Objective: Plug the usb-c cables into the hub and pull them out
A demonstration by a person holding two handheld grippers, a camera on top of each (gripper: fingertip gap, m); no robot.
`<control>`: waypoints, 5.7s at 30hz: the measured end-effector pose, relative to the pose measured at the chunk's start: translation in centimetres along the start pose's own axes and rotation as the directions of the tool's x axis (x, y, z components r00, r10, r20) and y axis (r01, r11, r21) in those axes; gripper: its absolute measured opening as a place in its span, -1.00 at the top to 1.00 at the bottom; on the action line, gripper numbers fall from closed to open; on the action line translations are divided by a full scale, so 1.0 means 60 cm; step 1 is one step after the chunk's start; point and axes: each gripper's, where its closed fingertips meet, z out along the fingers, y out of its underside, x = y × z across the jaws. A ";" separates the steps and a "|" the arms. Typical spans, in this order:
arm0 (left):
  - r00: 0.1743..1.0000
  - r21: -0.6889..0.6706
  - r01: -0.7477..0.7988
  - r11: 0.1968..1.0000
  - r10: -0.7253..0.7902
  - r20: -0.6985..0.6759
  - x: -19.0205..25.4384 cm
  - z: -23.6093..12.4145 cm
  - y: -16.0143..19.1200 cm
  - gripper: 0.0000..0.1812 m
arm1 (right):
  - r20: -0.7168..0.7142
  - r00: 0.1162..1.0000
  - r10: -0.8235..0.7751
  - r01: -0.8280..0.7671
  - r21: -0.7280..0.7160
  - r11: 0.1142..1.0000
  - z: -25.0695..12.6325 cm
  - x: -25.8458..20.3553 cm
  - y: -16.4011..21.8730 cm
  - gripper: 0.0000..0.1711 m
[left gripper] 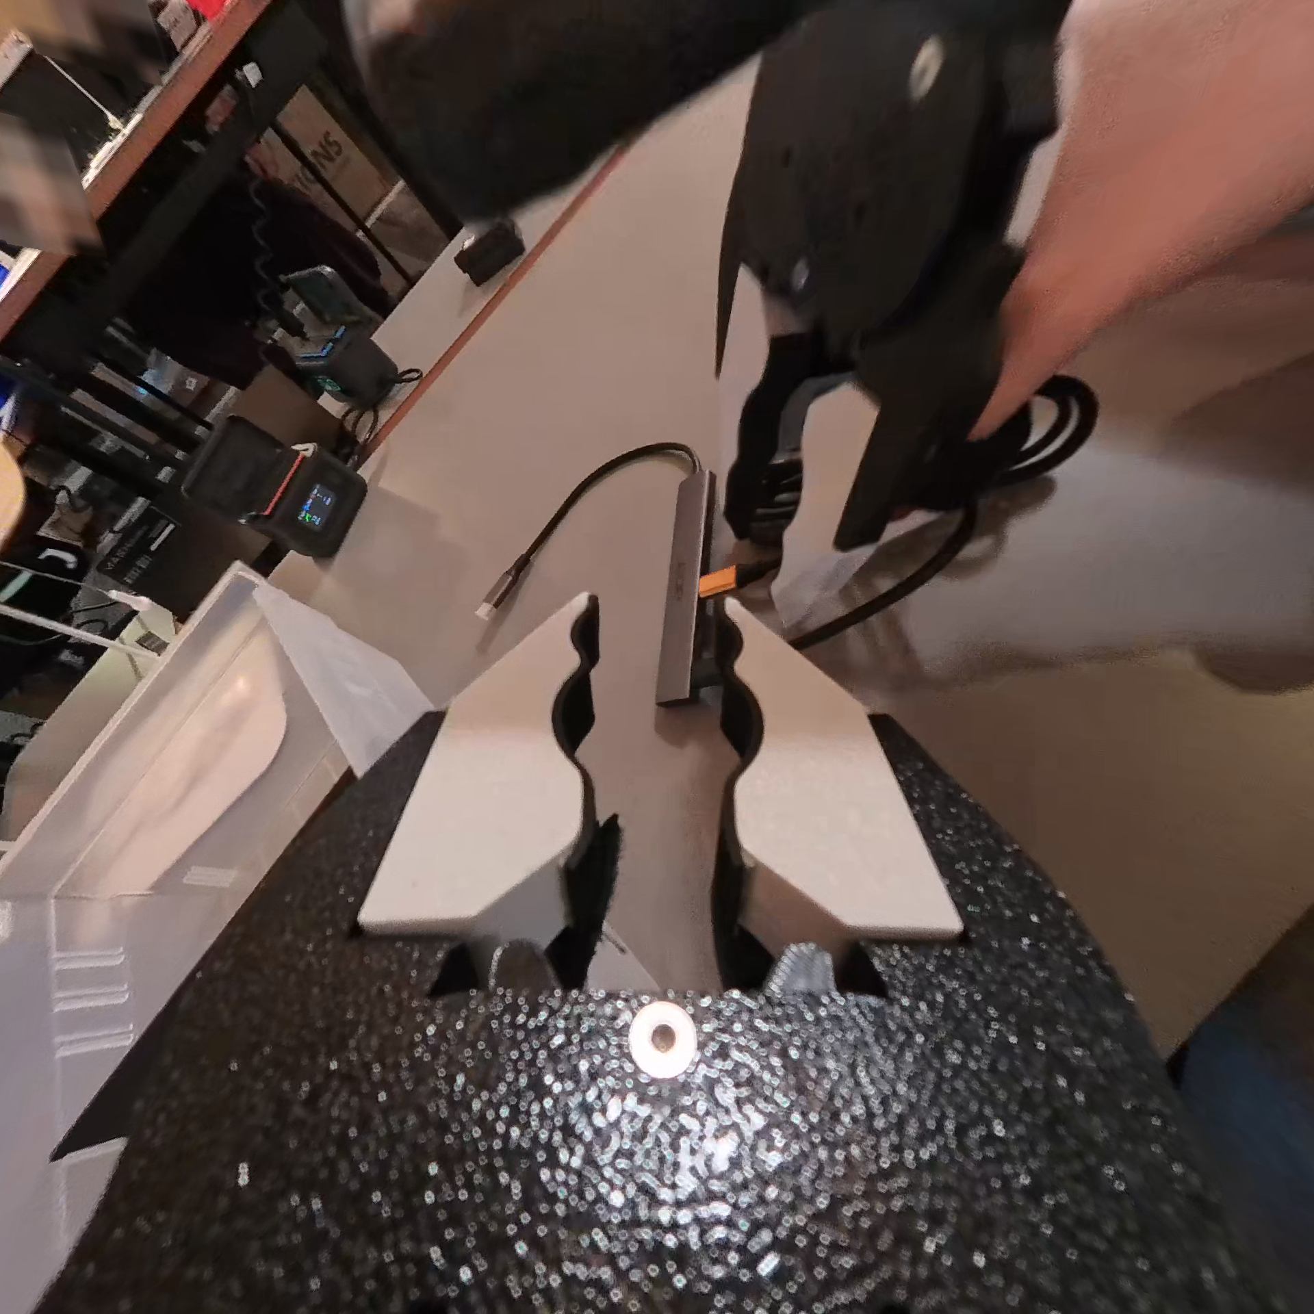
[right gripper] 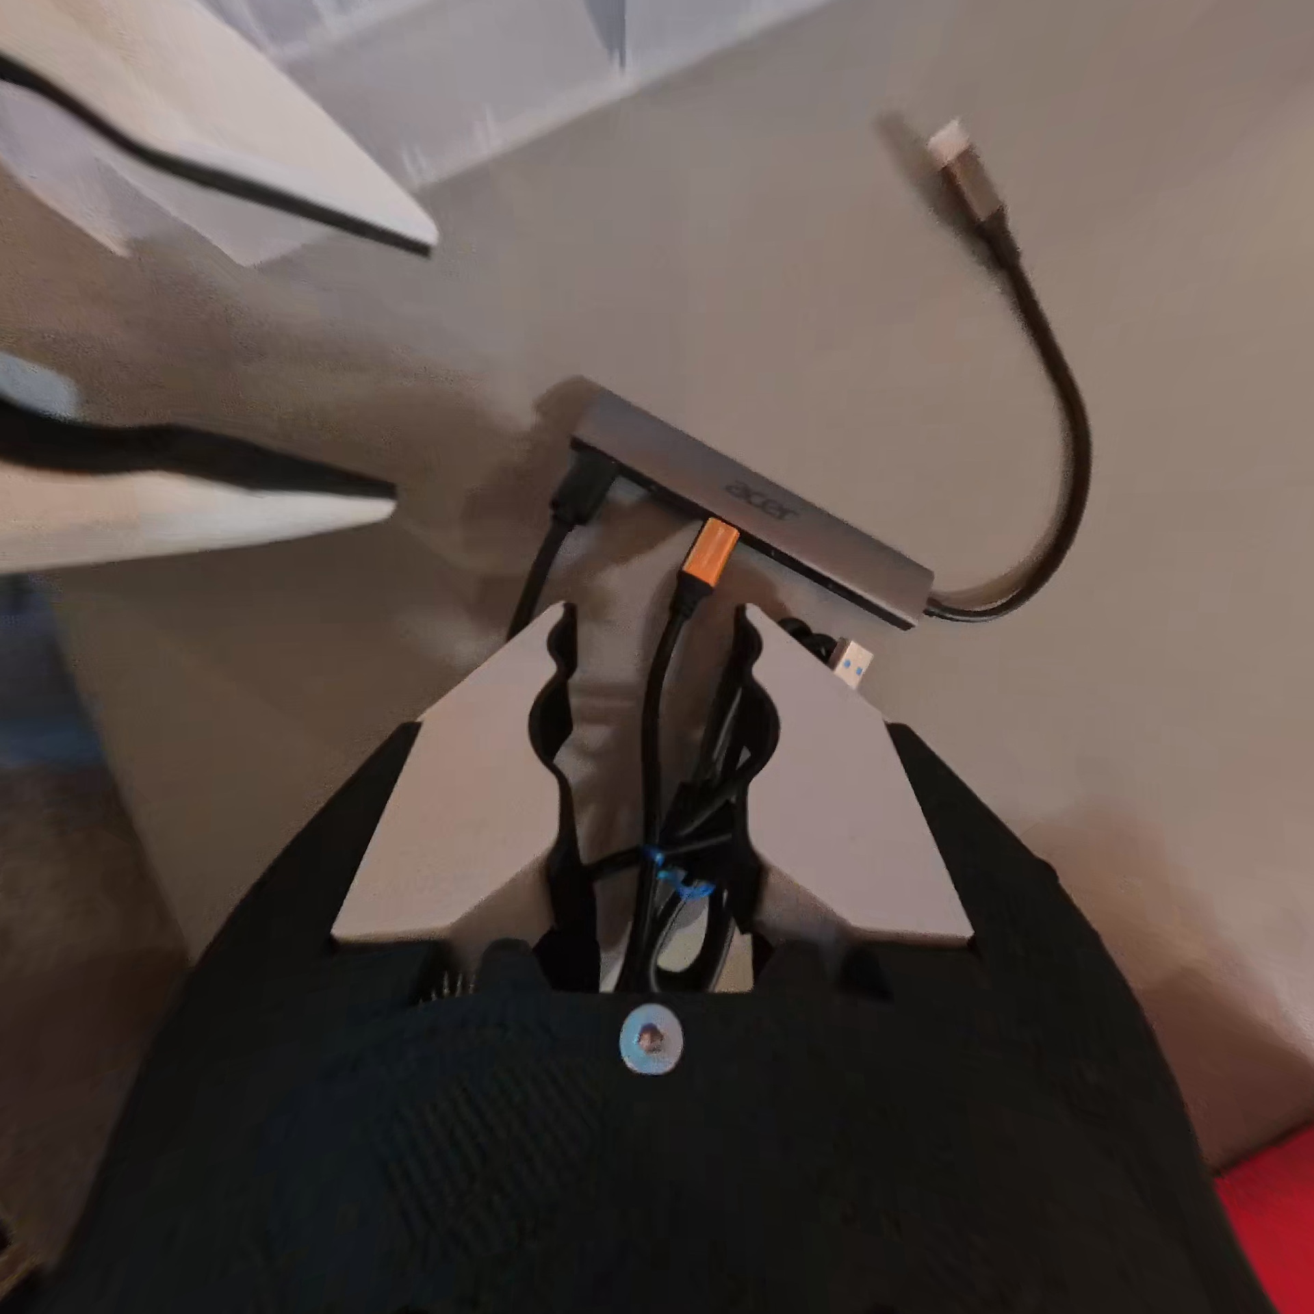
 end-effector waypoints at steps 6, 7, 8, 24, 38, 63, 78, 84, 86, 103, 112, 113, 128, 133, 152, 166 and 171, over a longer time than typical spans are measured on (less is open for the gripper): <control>0.999 0.009 0.050 0.999 -0.050 -0.016 -0.004 -0.002 0.008 0.65 | -0.033 0.994 -0.100 0.098 -0.058 0.994 0.024 0.016 0.017 0.92; 0.996 0.024 0.080 0.997 -0.079 -0.031 -0.006 -0.004 0.006 0.63 | -0.056 0.987 -0.148 0.147 -0.021 0.989 0.017 0.019 0.015 0.93; 0.992 0.037 0.113 0.993 -0.111 -0.057 -0.005 -0.005 0.004 0.61 | -0.085 0.977 -0.194 0.196 0.024 0.980 0.006 0.022 0.013 0.93; 0.585 0.095 0.575 0.813 -0.326 -0.743 0.095 -0.034 -0.119 0.75 | -0.695 0.361 -0.622 0.911 0.123 0.393 -0.226 -0.037 0.005 0.95; 0.774 0.416 0.281 0.865 0.052 -0.631 0.132 -0.071 -0.128 0.92 | -0.004 0.878 -0.479 0.410 0.521 0.749 -0.243 -0.106 0.010 0.80; 0.796 0.575 0.184 0.797 0.222 -0.562 0.128 -0.174 -0.147 0.92 | -0.200 0.724 -0.660 0.684 0.328 0.651 -0.306 -0.113 0.040 0.95; 0.821 0.497 0.408 0.766 -0.069 -0.567 0.033 -0.150 -0.117 0.93 | -0.475 0.871 -0.126 0.344 0.407 0.846 -0.532 0.140 0.118 0.95; 0.790 0.469 0.488 0.736 -0.144 -0.596 0.021 -0.136 -0.117 0.92 | -0.375 0.922 0.100 0.024 0.311 0.950 -0.457 0.209 0.253 0.73; 0.780 0.463 0.507 0.727 -0.158 -0.606 0.020 -0.131 -0.117 0.92 | -0.420 0.891 0.171 -0.030 0.323 0.946 -0.457 0.226 0.264 0.37; 0.638 0.409 0.603 0.684 -0.107 -0.762 0.071 -0.122 -0.147 0.92 | 0.162 0.906 -0.390 0.263 0.506 0.821 -0.172 -0.142 -0.011 0.77; 0.670 0.236 0.300 0.924 -0.028 -0.741 0.125 -0.084 -0.070 0.81 | 0.070 0.870 -0.487 0.420 0.412 0.809 -0.169 -0.134 0.019 0.93; 0.665 0.247 0.308 0.919 -0.023 -0.746 0.128 -0.084 -0.074 0.90 | 0.053 0.869 -0.491 0.431 0.405 0.806 -0.171 -0.130 0.019 0.93; 0.777 0.295 0.410 0.863 -0.161 -0.609 0.022 -0.130 -0.062 0.92 | -0.497 0.828 -0.260 0.475 0.372 0.798 -0.484 0.052 0.087 0.93; 0.722 0.262 0.477 0.839 -0.204 -0.661 0.034 -0.117 -0.071 0.92 | -0.677 0.725 -0.127 0.450 0.326 0.831 -0.582 0.135 0.134 0.93; 0.627 0.266 0.333 0.904 -0.002 -0.779 0.176 -0.081 -0.139 0.92 | -0.040 0.974 -0.225 0.187 0.703 0.687 -0.341 -0.111 -0.022 0.59; 0.617 0.244 0.477 0.844 -0.124 -0.777 0.120 -0.087 -0.121 0.54 | -0.595 0.768 -0.236 0.461 0.259 0.849 -0.527 0.117 0.129 0.91; 0.614 0.231 0.526 0.818 -0.177 -0.769 0.096 -0.085 -0.110 0.60 | -0.682 0.610 -0.404 0.263 -0.307 0.915 -0.553 0.265 0.263 0.90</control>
